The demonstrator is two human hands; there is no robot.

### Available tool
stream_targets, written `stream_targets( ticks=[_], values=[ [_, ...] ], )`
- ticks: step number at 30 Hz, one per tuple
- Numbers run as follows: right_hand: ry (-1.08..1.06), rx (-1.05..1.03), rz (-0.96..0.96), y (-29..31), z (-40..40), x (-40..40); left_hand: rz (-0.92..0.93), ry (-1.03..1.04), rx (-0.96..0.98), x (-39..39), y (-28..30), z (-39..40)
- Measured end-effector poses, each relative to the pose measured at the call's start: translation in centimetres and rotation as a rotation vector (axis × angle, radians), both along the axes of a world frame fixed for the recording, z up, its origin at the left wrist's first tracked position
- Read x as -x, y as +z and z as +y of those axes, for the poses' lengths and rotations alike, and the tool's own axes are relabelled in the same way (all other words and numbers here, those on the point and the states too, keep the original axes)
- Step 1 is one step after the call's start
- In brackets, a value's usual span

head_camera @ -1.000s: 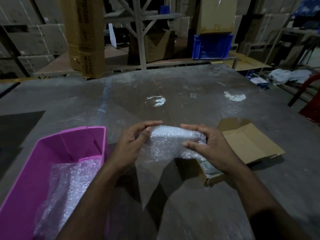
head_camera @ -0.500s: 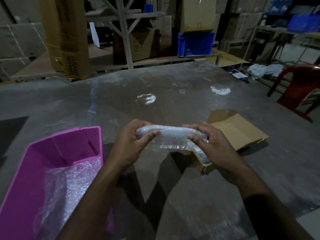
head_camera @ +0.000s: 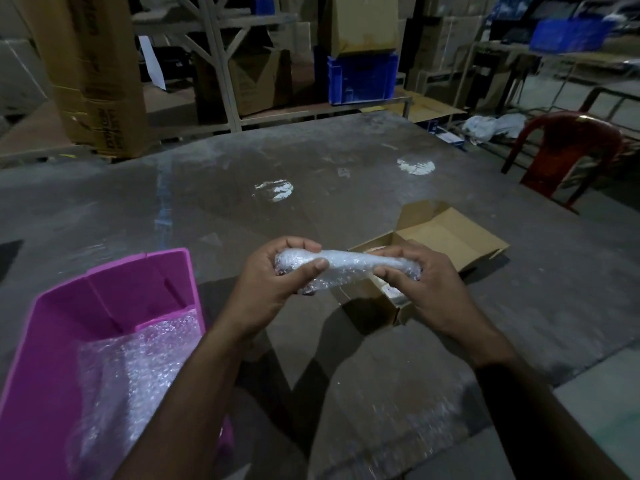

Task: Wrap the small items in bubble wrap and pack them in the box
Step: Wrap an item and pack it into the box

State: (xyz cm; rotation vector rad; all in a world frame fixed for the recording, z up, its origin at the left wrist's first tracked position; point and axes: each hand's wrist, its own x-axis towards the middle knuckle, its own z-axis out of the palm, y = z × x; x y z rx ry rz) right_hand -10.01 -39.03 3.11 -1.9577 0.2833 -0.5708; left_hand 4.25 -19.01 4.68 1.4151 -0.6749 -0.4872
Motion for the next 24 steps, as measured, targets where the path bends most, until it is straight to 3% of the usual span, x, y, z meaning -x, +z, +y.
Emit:
stream_targets(
  ticks=[5, 9, 13, 17, 24],
  values=[
    [-0.041, 0.252, 0.053, -0.2, -1.2, 1.1, -0.103, 0.009, -0.042, 0.6, -0.7, -0.8],
    [-0.026, 0.293, 0.046, 0.2, -3.0, 1.9, -0.313, 0.116, -0.123, 0.9, -1.2, -2.4],
    [-0.017, 0.295, 0.016, 0.4, -6.4, 2.5, -0.343, 0.109, -0.217, 1.7, -1.6, -5.0],
    [0.022, 0.433, 0.111, 0.5, -10.4, 3.2, -0.46, 0.164, -0.36, 2.6, -2.3, -7.8],
    [0.142, 0.596, 0.29, -1.1, -16.9, 2.0, -0.49, 0.147, -0.527, 3.2, -4.8, -11.9]
  ],
)
